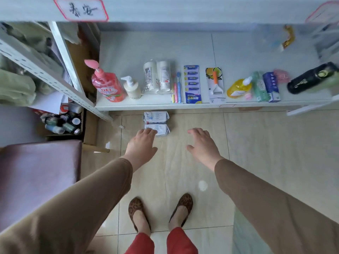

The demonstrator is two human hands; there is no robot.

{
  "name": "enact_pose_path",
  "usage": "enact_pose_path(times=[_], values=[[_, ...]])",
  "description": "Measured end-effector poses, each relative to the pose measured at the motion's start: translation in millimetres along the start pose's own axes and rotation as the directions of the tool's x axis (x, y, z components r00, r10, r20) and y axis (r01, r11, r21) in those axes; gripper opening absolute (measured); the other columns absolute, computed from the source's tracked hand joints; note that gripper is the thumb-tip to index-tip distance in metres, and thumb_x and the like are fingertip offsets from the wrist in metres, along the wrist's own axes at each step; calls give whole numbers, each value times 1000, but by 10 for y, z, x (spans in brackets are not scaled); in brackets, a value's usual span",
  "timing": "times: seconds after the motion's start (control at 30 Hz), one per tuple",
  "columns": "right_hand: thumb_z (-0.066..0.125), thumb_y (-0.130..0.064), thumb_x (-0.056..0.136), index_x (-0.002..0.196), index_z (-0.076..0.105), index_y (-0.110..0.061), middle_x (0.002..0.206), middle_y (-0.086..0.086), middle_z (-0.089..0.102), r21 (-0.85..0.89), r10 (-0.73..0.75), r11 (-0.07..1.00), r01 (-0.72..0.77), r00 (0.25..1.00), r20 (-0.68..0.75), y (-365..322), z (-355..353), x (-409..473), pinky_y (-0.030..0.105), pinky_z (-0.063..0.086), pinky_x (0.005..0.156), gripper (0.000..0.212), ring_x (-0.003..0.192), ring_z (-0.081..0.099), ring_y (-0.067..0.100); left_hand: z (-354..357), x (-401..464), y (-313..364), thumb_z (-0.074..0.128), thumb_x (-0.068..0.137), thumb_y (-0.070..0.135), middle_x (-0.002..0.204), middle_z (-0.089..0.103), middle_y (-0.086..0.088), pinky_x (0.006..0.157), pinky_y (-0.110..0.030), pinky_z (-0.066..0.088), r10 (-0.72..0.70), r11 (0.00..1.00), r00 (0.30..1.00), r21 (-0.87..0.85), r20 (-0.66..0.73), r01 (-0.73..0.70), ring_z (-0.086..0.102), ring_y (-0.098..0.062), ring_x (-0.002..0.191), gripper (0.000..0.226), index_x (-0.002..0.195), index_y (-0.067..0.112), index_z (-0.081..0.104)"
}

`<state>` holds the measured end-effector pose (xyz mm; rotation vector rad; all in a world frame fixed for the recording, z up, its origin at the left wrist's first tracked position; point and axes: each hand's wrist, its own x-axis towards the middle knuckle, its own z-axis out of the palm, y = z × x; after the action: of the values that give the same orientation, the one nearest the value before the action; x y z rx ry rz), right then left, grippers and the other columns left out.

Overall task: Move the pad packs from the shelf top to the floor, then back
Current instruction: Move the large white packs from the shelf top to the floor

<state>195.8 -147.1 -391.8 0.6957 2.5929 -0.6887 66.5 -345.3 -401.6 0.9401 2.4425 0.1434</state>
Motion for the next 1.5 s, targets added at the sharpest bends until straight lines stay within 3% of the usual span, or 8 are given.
enact_pose_path(times=[0.23, 0.43, 0.73, 0.87, 1.03, 1.23, 1.3, 1.5], values=[[63, -25, 90, 139, 48, -17, 137, 5, 51, 57, -102, 992, 115, 976, -195, -347, -1864, -658, 36, 39, 102, 52, 126, 44, 27, -1813, -407, 960, 67, 85, 32, 139, 46, 2, 100, -39, 44, 115, 993, 968, -8, -222, -120, 39, -22, 130, 62, 141, 21, 43], [64, -29, 91, 135, 51, -18, 132, 3, 54, 72, -144, 981, 182, 919, -366, -520, -3059, -832, 33, 39, 94, 48, 122, 47, 25, -2874, -475, 1451, 68, 86, 32, 141, 46, 3, 97, -40, 46, 189, 976, 903, -25, -385, -215, 40, -21, 129, 59, 139, 21, 45], [61, -28, 94, 140, 47, -17, 140, 4, 49, 13, -164, 980, 197, 848, -504, -629, -4345, -210, 37, 38, 105, 49, 131, 40, 25, -3973, 441, 1587, 67, 88, 35, 145, 43, 2, 105, -38, 40, 241, 960, 842, -8, -482, -280, 39, -21, 132, 62, 143, 21, 43], [61, -28, 95, 138, 48, -16, 134, 6, 51, 40, -119, 985, 167, 834, -539, -576, -4816, 194, 36, 39, 100, 46, 125, 41, 26, -4450, 1021, 1626, 67, 88, 35, 146, 44, 0, 105, -37, 39, 242, 955, 846, -40, -476, -295, 40, -23, 132, 61, 142, 20, 43], [60, -32, 96, 141, 46, -19, 142, 1, 47, 54, -99, 986, 159, 812, -575, -410, -5339, 578, 27, 30, 95, 49, 133, 36, 22, -4907, 1527, 1656, 68, 89, 37, 147, 42, -3, 108, -38, 35, 211, 960, 843, -57, -495, -274, 39, -24, 134, 62, 143, 18, 43], [57, -37, 97, 138, 49, -15, 141, 4, 49, 45, -82, 990, 137, 792, -605, -78, -6183, 1276, 33, 33, 100, 47, 134, 39, 26, -5463, 2354, 1728, 69, 88, 34, 146, 44, -9, 108, -42, 36, 157, 973, 841, -67, -518, -223, 41, -29, 131, 62, 142, 16, 44], [57, -39, 97, 135, 52, -13, 138, 7, 51, 44, -70, 991, 123, 787, -613, 50, -6455, 1558, 35, 35, 97, 46, 131, 42, 28, -5586, 2669, 1728, 69, 87, 33, 145, 44, -11, 108, -43, 37, 111, 977, 846, -98, -521, -188, 42, -30, 130, 62, 141, 16, 44], [50, -44, 100, 141, 47, -10, 145, 12, 47, 128, 16, 989, 78, 791, -611, 529, -7101, 2381, 40, 34, 110, 53, 135, 40, 30, -5823, 3511, 1669, 72, 85, 36, 134, 48, -14, 103, -44, 38, -112, 968, 861, -250, -497, -18, 44, -32, 124, 65, 140, 16, 44]])
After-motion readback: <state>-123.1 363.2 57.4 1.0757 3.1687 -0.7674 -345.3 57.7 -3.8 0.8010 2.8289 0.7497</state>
